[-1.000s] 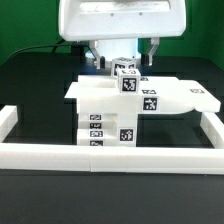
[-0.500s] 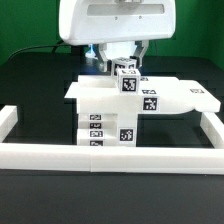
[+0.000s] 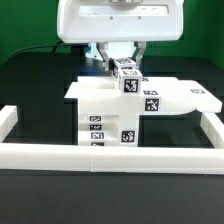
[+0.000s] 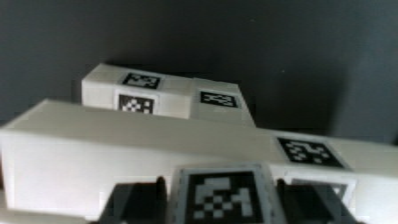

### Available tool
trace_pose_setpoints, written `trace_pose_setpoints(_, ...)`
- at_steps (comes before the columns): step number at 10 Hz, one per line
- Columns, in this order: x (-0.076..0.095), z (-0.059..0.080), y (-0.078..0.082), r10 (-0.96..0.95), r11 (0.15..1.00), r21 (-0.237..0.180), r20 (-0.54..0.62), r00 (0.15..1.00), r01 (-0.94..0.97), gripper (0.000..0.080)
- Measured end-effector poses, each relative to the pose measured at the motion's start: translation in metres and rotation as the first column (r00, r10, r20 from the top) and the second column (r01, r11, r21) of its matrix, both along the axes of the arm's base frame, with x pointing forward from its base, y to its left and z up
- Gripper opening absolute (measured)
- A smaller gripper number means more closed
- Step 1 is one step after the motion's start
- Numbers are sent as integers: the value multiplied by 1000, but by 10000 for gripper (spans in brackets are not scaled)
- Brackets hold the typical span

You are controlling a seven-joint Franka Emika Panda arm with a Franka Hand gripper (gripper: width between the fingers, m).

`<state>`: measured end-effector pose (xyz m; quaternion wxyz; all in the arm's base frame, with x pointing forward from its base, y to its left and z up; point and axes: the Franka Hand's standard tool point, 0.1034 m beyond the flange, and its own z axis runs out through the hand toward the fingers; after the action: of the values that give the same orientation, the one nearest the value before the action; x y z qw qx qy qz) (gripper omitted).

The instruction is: Assemble chair

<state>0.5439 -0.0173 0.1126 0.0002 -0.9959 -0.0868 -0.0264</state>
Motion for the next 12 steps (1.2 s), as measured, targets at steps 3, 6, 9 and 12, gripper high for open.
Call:
trace_pose_setpoints(3, 2, -1, -3, -362, 932, 22, 30, 932, 361, 287)
trace_pose_setpoints(6, 4, -1, -2, -654, 755, 79, 19, 756, 651, 287)
trace_pose_setpoints(9, 4, -1, -1, -675, 736, 81, 16, 738, 672, 287)
trace_pose_setpoints(12, 7, 3, -5, -326, 945, 31, 37, 945, 325, 572)
